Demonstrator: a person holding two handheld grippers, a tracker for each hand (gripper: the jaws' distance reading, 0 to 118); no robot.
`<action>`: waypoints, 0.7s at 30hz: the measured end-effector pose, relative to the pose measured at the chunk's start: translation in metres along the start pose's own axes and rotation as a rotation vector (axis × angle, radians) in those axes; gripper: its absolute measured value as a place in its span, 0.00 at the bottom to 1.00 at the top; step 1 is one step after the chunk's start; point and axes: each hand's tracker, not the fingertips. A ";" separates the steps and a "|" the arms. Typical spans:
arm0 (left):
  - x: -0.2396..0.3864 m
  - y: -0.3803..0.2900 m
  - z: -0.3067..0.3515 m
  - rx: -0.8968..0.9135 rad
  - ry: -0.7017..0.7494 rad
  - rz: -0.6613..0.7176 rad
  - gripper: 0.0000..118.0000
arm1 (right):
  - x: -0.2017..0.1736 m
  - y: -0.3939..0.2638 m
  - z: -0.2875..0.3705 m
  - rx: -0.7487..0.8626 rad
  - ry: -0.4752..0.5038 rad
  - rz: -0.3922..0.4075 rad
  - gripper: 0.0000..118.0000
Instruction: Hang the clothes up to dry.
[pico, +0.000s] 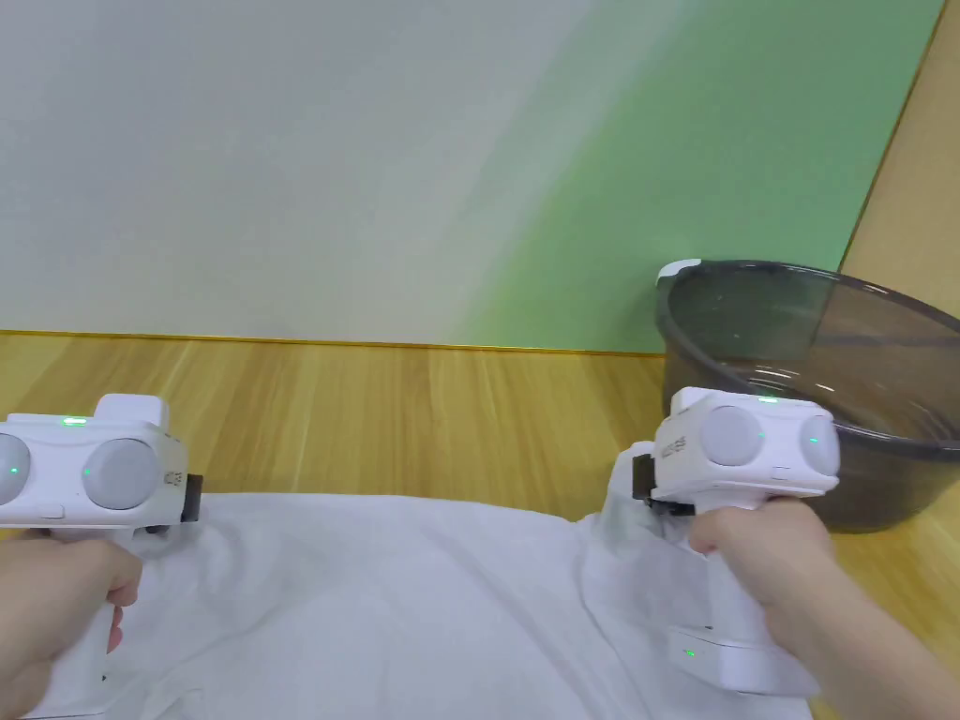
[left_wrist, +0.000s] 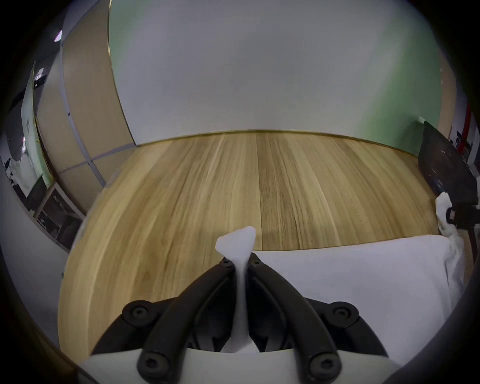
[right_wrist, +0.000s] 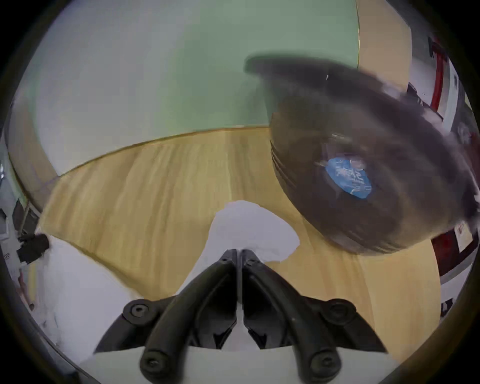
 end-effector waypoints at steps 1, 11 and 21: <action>0.001 -0.003 0.007 0.031 0.008 -0.028 0.00 | 0.001 -0.004 0.009 0.034 0.008 0.006 0.01; 0.006 -0.045 0.055 0.104 -0.056 -0.023 0.01 | -0.029 -0.073 0.073 0.113 0.036 0.047 0.01; -0.033 0.037 0.143 0.285 -0.064 -0.004 0.01 | -0.018 0.017 0.173 0.417 -0.024 0.043 0.01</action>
